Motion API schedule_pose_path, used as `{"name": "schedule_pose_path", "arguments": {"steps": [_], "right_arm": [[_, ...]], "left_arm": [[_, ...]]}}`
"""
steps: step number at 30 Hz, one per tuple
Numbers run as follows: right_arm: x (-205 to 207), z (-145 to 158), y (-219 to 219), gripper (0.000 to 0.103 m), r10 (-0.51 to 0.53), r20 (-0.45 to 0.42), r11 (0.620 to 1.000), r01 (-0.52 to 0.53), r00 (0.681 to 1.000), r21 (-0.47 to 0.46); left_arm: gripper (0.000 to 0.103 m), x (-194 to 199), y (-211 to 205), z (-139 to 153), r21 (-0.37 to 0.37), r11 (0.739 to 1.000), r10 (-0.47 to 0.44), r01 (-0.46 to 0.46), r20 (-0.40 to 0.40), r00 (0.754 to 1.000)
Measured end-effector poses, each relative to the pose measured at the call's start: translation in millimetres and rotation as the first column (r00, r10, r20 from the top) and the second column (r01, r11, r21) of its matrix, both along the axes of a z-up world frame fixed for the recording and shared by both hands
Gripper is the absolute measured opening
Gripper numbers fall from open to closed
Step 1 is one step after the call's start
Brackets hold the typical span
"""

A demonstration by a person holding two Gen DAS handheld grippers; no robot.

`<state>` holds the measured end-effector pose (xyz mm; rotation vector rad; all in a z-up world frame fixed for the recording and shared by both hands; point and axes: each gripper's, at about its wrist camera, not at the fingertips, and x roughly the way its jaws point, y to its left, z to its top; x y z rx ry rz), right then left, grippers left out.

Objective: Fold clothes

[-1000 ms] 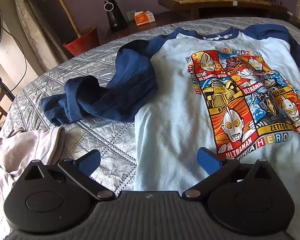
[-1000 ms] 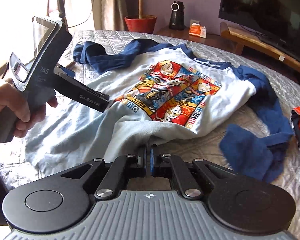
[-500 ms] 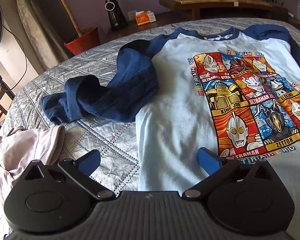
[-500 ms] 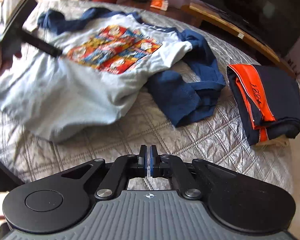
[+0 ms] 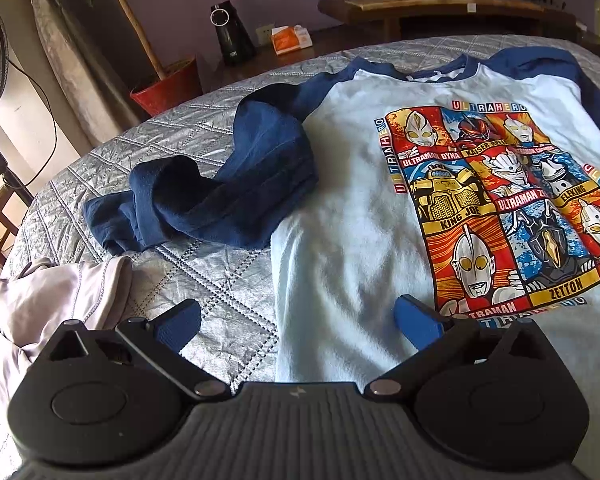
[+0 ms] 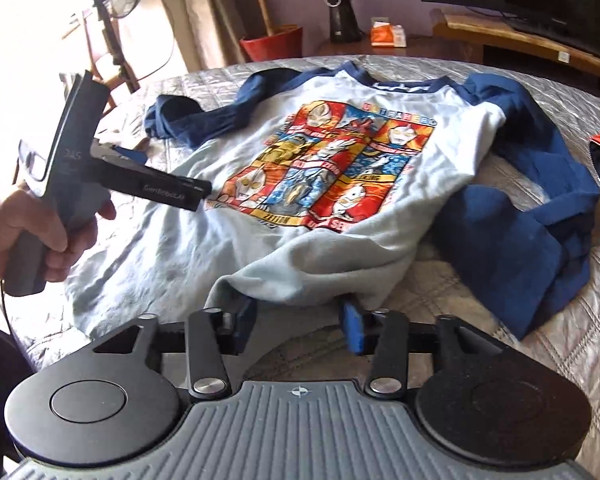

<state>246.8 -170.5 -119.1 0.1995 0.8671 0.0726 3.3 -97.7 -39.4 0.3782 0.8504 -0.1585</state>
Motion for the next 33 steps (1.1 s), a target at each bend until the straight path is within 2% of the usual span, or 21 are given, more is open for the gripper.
{"name": "schedule_pose_path", "arguments": {"steps": [1,3,5,7,8,10,13,15,20,23,25,27,29,30,31,33], "right_arm": [[3.5,-3.2,5.7,0.072,0.03,-0.012,0.999,-0.03,0.999,-0.016],[7.7,-10.6,14.6,0.067,0.054,-0.033,0.996,-0.056,0.998,-0.067],[9.8,-13.7,19.3,0.053,0.061,-0.024,0.994,-0.063,0.998,-0.088],[11.1,-12.1,16.8,0.03,0.053,-0.023,0.997,-0.054,0.998,-0.058],[10.1,-10.3,17.1,0.028,0.052,-0.024,0.996,-0.053,0.998,-0.068],[5.3,-5.6,19.5,0.015,0.065,-0.027,0.993,-0.067,0.998,-0.1],[-7.5,7.3,18.3,0.007,0.053,-0.035,0.987,-0.057,0.998,-0.148],[-18.4,16.8,17.0,0.006,0.035,-0.037,0.983,-0.041,0.999,-0.179],[-51.8,33.0,17.6,0.006,0.037,-0.118,0.973,-0.063,0.992,-0.224],[-62.2,28.6,8.0,0.006,-0.014,-0.173,0.951,-0.04,0.985,-0.307],[-63.9,27.4,0.3,0.007,-0.071,-0.173,0.924,0.0,0.982,-0.382],[-58.4,31.4,-10.0,0.009,-0.109,-0.152,0.92,0.043,0.982,-0.389],[-49.4,30.7,-18.6,0.014,-0.135,-0.15,0.891,0.054,0.979,-0.45],[-44.7,29.3,-24.1,0.019,-0.148,-0.16,0.885,0.059,0.976,-0.463],[-41.3,29.2,-31.3,0.019,-0.168,-0.149,0.882,0.081,0.974,-0.465],[-36.2,33.3,-43.9,0.022,-0.186,-0.086,0.891,0.131,0.979,-0.434]], "left_arm": [[0.103,0.2,0.2,0.1,-0.001,1.0,0.001,-0.001,-0.001,1.0],[0.103,0.2,-0.1,0.1,0.003,1.0,-0.001,0.001,0.003,1.0],[0.103,-0.4,-0.8,0.0,0.007,1.0,-0.002,0.002,0.006,1.0],[0.103,-0.4,-0.4,0.2,0.005,1.0,-0.002,0.002,0.006,1.0],[0.103,-0.4,-0.3,0.2,0.004,1.0,-0.002,0.002,0.005,1.0],[0.103,-0.5,-0.1,0.1,0.002,1.0,-0.002,0.002,0.005,1.0],[0.103,-1.6,-0.7,-0.4,0.008,1.0,-0.005,0.005,0.01,1.0],[0.103,-2.8,-1.5,-0.8,0.015,1.0,-0.007,0.007,0.016,1.0],[0.103,-2.1,0.3,-0.6,0.009,1.0,-0.004,0.004,0.013,1.0],[0.103,-2.4,1.2,-0.5,0.012,1.0,-0.005,0.005,0.015,1.0],[0.103,-2.4,1.2,-1.1,0.014,1.0,-0.005,0.005,0.018,1.0],[0.103,-2.2,1.7,-1.6,0.016,1.0,-0.008,0.008,0.02,1.0],[0.103,-1.6,2.8,-1.3,0.014,1.0,-0.01,0.009,0.019,1.0],[0.103,-1.2,3.4,-1.2,0.012,1.0,-0.009,0.009,0.017,1.0],[0.103,-0.5,3.9,-1.0,0.01,1.0,-0.009,0.009,0.015,1.0],[0.103,0.3,3.8,-0.7,0.013,1.0,-0.009,0.009,0.015,1.0]]}}
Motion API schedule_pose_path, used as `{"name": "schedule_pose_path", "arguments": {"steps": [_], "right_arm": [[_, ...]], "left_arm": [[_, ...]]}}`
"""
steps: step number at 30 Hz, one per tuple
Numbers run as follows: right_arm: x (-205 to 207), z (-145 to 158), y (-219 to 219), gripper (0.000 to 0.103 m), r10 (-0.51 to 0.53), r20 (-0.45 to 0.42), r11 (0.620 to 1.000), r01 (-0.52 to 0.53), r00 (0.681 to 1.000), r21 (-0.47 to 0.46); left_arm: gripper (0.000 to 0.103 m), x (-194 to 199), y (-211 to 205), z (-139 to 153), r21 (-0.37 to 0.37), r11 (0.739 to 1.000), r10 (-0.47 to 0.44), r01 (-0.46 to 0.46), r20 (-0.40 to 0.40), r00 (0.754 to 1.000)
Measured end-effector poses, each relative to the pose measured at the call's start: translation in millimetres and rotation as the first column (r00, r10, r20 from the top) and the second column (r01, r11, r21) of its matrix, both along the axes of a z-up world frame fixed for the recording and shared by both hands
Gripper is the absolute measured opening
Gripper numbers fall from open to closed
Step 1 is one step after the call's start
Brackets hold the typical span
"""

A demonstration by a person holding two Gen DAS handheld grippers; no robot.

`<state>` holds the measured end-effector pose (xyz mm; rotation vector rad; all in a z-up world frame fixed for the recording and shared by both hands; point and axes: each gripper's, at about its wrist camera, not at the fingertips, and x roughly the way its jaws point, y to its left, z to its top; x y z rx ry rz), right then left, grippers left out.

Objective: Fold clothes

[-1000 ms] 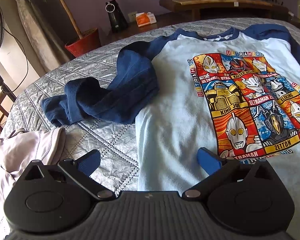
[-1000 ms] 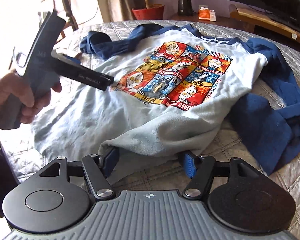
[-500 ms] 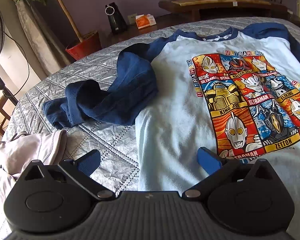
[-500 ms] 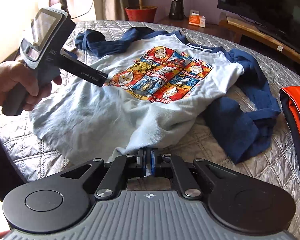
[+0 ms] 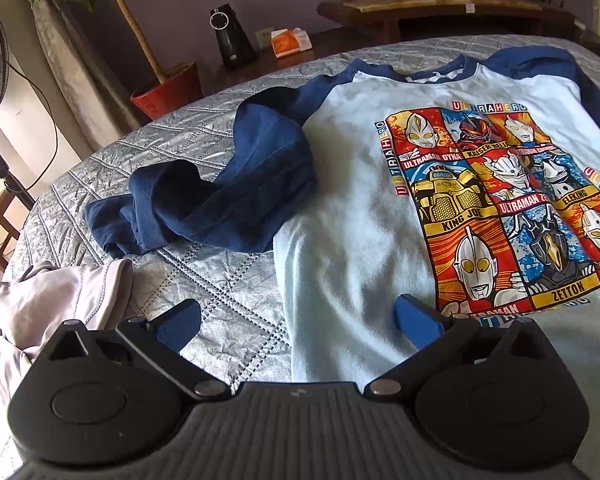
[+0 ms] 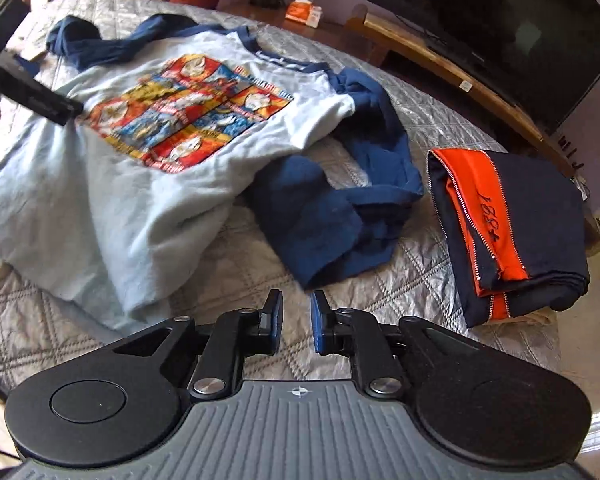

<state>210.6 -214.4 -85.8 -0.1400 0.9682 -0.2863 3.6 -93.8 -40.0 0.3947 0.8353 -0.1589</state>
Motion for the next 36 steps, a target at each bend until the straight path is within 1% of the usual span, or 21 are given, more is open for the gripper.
{"name": "schedule_pose_path", "arguments": {"steps": [2,3,4,5,6,7,8,9,10,13,16,18,20,21,22,23,25,27,29,32,36], "right_arm": [[11.8,0.9,-3.9,0.026,0.021,0.067,0.999,-0.024,0.998,0.031],[22.3,-3.3,-4.5,0.041,0.033,0.06,0.999,-0.035,0.998,0.031],[32.2,-8.0,-5.3,0.067,0.046,0.051,0.998,-0.048,0.998,0.031],[40.0,-15.2,-7.3,0.076,0.061,0.035,0.998,-0.062,0.998,0.03],[47.4,-25.3,-9.8,0.074,0.065,0.02,0.998,-0.066,0.998,0.025],[53.1,-33.8,-13.9,0.058,0.06,0.01,0.998,-0.061,0.998,0.024],[53.6,-37.4,-23.1,0.054,0.026,0.02,0.999,-0.027,0.999,0.032],[53.4,-40.1,-32.1,0.025,-0.012,0.027,1.0,0.011,1.0,0.027],[50.7,-39.8,-40.4,0.018,-0.059,0.022,0.998,0.06,0.998,-0.023],[39.9,-35.9,-59.1,0.013,-0.171,0.026,0.975,0.173,0.985,-0.14],[25.3,-26.4,-67.2,0.017,-0.229,0.051,0.95,0.235,0.972,-0.206],[18.8,-8.7,-57.1,0.02,-0.209,0.125,0.952,0.231,0.97,-0.201],[22.5,18.2,-29.4,0.024,-0.071,0.224,0.974,0.117,0.972,-0.197],[33.5,30.2,-12.7,0.045,0.009,0.232,0.976,0.042,0.973,-0.214],[48.9,40.7,1.7,0.074,0.078,0.231,0.976,-0.026,0.97,-0.218],[65.3,52.2,13.4,0.083,0.14,0.267,0.978,-0.091,0.954,-0.189],[98.3,75.1,36.8,0.071,0.257,0.342,0.965,-0.223,0.904,-0.137],[136.4,92.1,56.5,0.071,0.359,0.377,0.933,-0.34,0.854,-0.12],[177.3,100.9,69.4,0.071,0.449,0.385,0.888,-0.449,0.806,-0.097],[231.7,94.3,87.4,0.071,0.569,0.36,0.807,-0.587,0.74,-0.068],[282.7,64.4,120.4,0.069,0.659,0.271,0.732,-0.681,0.701,-0.019]], "left_arm": [[0.103,-0.3,-0.4,0.1,0.004,1.0,-0.002,0.002,0.003,1.0],[0.103,-0.6,-0.7,0.1,0.006,1.0,-0.003,0.003,0.005,1.0],[0.103,-0.7,-0.5,0.1,0.005,1.0,-0.003,0.003,0.005,1.0],[0.103,-0.6,0.0,0.2,0.003,1.0,-0.003,0.003,0.003,1.0],[0.103,-0.3,0.4,0.3,0.0,1.0,-0.004,0.004,0.001,1.0],[0.103,0.0,0.8,0.3,-0.003,1.0,-0.004,0.004,-0.001,1.0],[0.103,0.5,1.1,0.3,-0.006,1.0,-0.004,0.004,-0.003,1.0],[0.103,0.9,1.3,0.5,-0.006,1.0,-0.005,0.005,-0.004,1.0],[0.103,1.1,1.4,0.9,-0.006,1.0,-0.006,0.006,-0.006,1.0],[0.103,2.2,3.1,3.0,-0.005,1.0,0.005,-0.005,-0.004,1.0],[0.102,4.7,8.5,7.7,-0.013,0.999,0.037,-0.037,0.01,0.999],[0.102,8.0,13.2,10.2,-0.025,0.998,0.059,-0.059,0.006,0.998],[0.102,9.2,15.1,10.2,-0.03,0.997,0.067,-0.067,-0.005,0.998],[0.102,9.1,14.8,10.1,-0.029,0.997,0.065,-0.065,-0.008,0.998],[0.102,8.4,13.7,10.3,-0.026,0.998,0.061,-0.061,-0.007,0.998],[0.102,7.4,12.6,11.0,-0.022,0.998,0.056,-0.056,-0.003,0.998],[0.102,6.3,12.2,13.0,-0.02,0.999,0.047,-0.047,0.005,0.999],[0.102,7.2,16.4,15.1,-0.019,0.998,0.062,-0.062,0.017,0.998],[0.102,10.2,28.5,19.7,-0.025,0.991,0.132,-0.13,0.051,0.99],[0.102,18.4,58.0,23.5,-0.073,0.966,0.252,-0.249,0.044,0.967],[0.102,22.5,90.8,28.4,-0.084,0.913,0.406,-0.4,0.086,0.91]]}}
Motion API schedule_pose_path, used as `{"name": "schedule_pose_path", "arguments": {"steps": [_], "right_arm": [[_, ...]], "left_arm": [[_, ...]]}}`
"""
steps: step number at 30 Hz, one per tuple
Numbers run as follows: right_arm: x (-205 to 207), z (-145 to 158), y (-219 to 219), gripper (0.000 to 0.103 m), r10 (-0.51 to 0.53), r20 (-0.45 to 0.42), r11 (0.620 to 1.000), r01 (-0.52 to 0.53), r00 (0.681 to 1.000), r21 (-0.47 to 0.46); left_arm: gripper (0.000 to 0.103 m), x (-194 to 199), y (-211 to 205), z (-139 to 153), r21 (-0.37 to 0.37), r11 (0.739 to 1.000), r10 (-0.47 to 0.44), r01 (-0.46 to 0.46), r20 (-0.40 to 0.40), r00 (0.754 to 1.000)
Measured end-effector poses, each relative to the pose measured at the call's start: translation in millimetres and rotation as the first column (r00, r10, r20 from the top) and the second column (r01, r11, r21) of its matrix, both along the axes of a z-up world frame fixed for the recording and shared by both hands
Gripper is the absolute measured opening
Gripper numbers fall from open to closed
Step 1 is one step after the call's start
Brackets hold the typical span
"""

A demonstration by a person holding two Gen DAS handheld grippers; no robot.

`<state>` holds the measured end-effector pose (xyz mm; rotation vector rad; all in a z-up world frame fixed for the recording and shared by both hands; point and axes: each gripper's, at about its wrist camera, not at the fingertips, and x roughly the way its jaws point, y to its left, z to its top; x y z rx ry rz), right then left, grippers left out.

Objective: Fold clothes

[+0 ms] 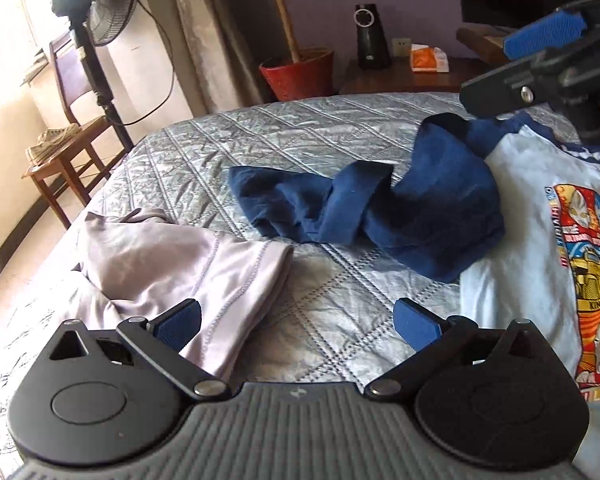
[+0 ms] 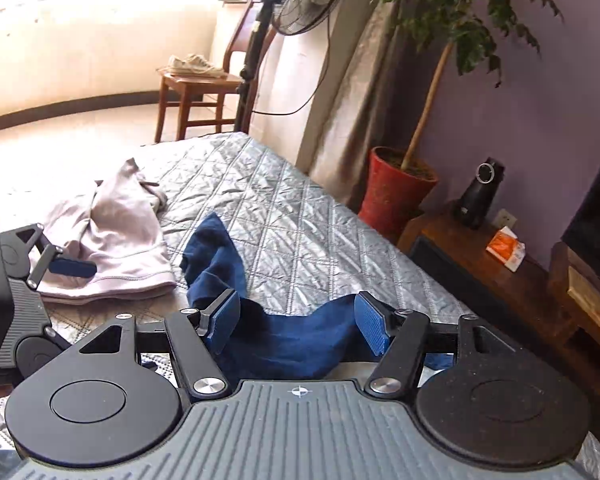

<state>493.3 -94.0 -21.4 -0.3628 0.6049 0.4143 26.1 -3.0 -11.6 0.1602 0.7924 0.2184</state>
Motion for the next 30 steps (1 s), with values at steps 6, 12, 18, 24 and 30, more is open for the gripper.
{"name": "schedule_pose_path", "arguments": {"steps": [6,12,18,24,30], "right_arm": [[46.4,-47.6,61.8,0.075,0.074,-0.168,0.992,-0.089,0.983,-0.084],[68.6,-79.6,53.4,0.046,-0.03,-0.292,0.999,0.017,0.956,-0.046],[101.0,-68.5,42.3,0.017,-0.141,-0.276,0.976,0.18,0.951,0.122],[146.0,-18.5,60.7,0.017,-0.114,-0.182,0.902,0.179,0.977,0.394],[163.2,15.4,96.7,0.016,-0.051,-0.008,0.866,0.048,0.999,0.498]], "left_arm": [[0.102,6.3,34.1,0.9,-0.032,0.985,0.167,-0.167,-0.005,0.986],[0.102,0.8,63.4,8.4,-0.061,0.957,0.287,-0.285,0.016,0.958],[0.102,-3.5,89.3,8.8,-0.112,0.911,0.398,-0.396,-0.008,0.918],[0.102,-6.5,95.8,9.8,-0.135,0.895,0.426,-0.424,-0.015,0.904],[0.102,-6.6,93.9,8.2,-0.149,0.899,0.413,-0.413,-0.032,0.91]]}}
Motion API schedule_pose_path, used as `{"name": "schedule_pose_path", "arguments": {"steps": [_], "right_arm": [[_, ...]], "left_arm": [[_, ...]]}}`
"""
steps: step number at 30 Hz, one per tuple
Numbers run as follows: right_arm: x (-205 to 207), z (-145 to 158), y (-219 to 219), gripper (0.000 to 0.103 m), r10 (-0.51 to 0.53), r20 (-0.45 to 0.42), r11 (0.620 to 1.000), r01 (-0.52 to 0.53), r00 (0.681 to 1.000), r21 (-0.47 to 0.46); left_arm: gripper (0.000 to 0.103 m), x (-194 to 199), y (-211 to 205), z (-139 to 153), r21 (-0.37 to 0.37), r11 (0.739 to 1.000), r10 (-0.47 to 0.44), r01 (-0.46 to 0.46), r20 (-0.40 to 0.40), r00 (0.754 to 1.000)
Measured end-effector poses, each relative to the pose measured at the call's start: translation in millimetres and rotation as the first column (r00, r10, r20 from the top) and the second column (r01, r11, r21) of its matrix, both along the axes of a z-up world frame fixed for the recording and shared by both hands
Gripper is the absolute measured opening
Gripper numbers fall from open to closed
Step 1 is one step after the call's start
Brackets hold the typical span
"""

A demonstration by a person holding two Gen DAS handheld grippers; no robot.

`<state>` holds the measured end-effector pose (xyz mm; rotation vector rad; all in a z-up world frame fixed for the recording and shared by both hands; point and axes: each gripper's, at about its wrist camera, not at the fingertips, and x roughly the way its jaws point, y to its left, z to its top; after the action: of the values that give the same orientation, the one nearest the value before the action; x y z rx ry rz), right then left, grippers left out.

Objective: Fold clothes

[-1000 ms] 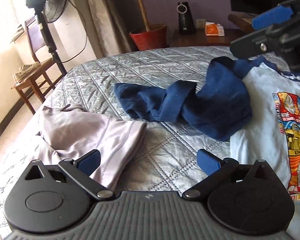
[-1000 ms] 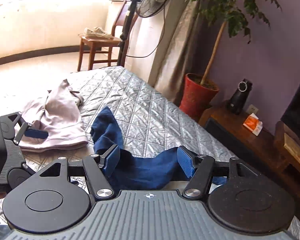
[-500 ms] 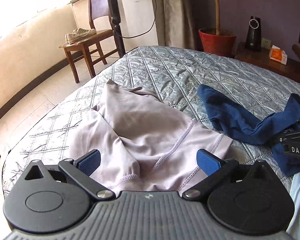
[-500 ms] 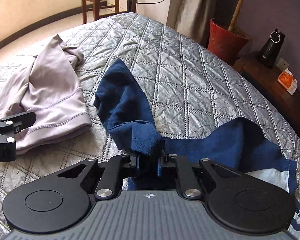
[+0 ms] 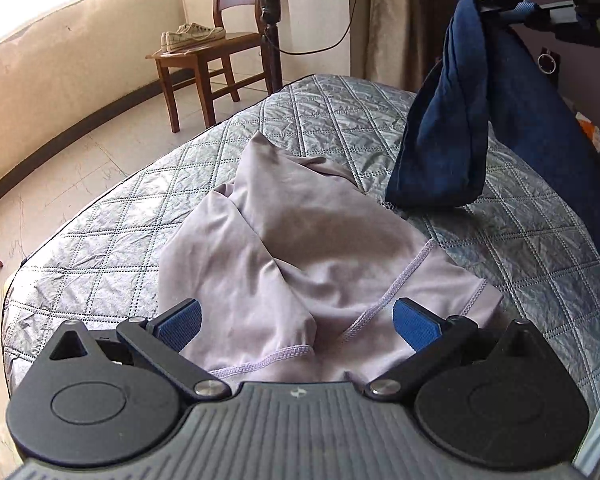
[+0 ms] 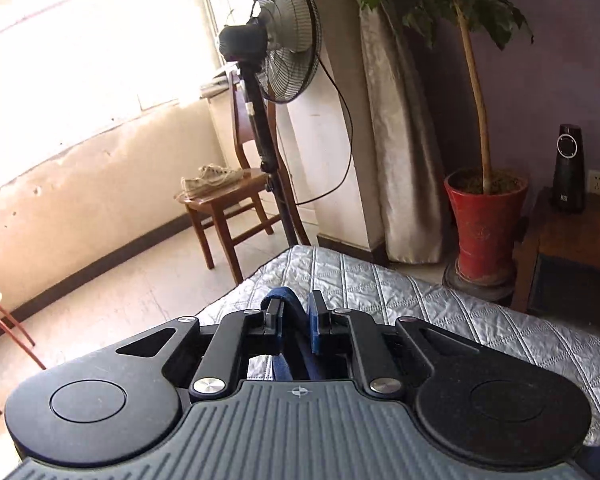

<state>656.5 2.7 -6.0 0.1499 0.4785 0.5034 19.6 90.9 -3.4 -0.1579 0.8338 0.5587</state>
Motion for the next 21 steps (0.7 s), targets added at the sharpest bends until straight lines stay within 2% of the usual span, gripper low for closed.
{"name": "schedule_pose_path", "arguments": {"steps": [3,6,7,9,12,14,15,18,20,21], "right_arm": [[7.8,-10.0,-16.0,0.026,-0.045,-0.1,0.999,0.046,0.994,0.014],[0.6,-19.8,-38.7,0.072,-0.117,-0.176,0.993,0.119,0.977,0.0],[-17.6,-25.1,-53.2,0.075,-0.168,-0.174,0.986,0.164,0.97,-0.033],[-55.1,-35.4,-71.9,0.074,-0.241,-0.165,0.969,0.228,0.956,-0.09],[-123.6,-68.9,-93.4,0.074,-0.348,-0.243,0.937,0.323,0.906,-0.135],[-166.6,-92.9,-92.8,0.074,-0.395,-0.295,0.918,0.358,0.87,-0.171],[-186.6,-101.0,-87.9,0.074,-0.405,-0.304,0.913,0.363,0.862,-0.185],[-224.8,-112.6,-53.6,0.072,-0.383,-0.275,0.909,0.307,0.882,-0.283],[-234.3,-120.2,-38.8,0.07,-0.375,-0.277,0.903,0.281,0.885,-0.325],[-235.4,-126.5,-37.1,0.051,-0.374,-0.289,0.905,0.278,0.882,-0.323]], "left_arm": [[0.102,0.7,-0.3,-0.6,-0.004,1.0,-0.005,0.005,-0.004,1.0],[0.102,4.2,-0.4,-4.2,-0.033,0.999,-0.025,0.024,-0.027,0.999],[0.102,4.6,-0.5,-4.8,-0.041,0.999,-0.032,0.03,-0.032,0.999],[0.102,5.7,-0.8,-6.0,-0.058,0.997,-0.042,0.04,-0.036,0.998],[0.102,6.6,-1.2,-8.5,-0.09,0.995,-0.057,0.053,-0.047,0.997],[0.102,7.2,-1.6,-10.9,-0.109,0.992,-0.064,0.057,-0.056,0.996],[0.102,7.3,-1.9,-11.4,-0.115,0.992,-0.066,0.059,-0.058,0.996],[0.102,8.1,-2.8,-12.1,-0.118,0.991,-0.07,0.062,-0.059,0.996],[0.102,8.8,-2.7,-12.5,-0.114,0.992,-0.066,0.059,-0.059,0.996],[0.102,9.2,-2.5,-12.8,-0.114,0.992,-0.065,0.058,-0.058,0.996]]}}
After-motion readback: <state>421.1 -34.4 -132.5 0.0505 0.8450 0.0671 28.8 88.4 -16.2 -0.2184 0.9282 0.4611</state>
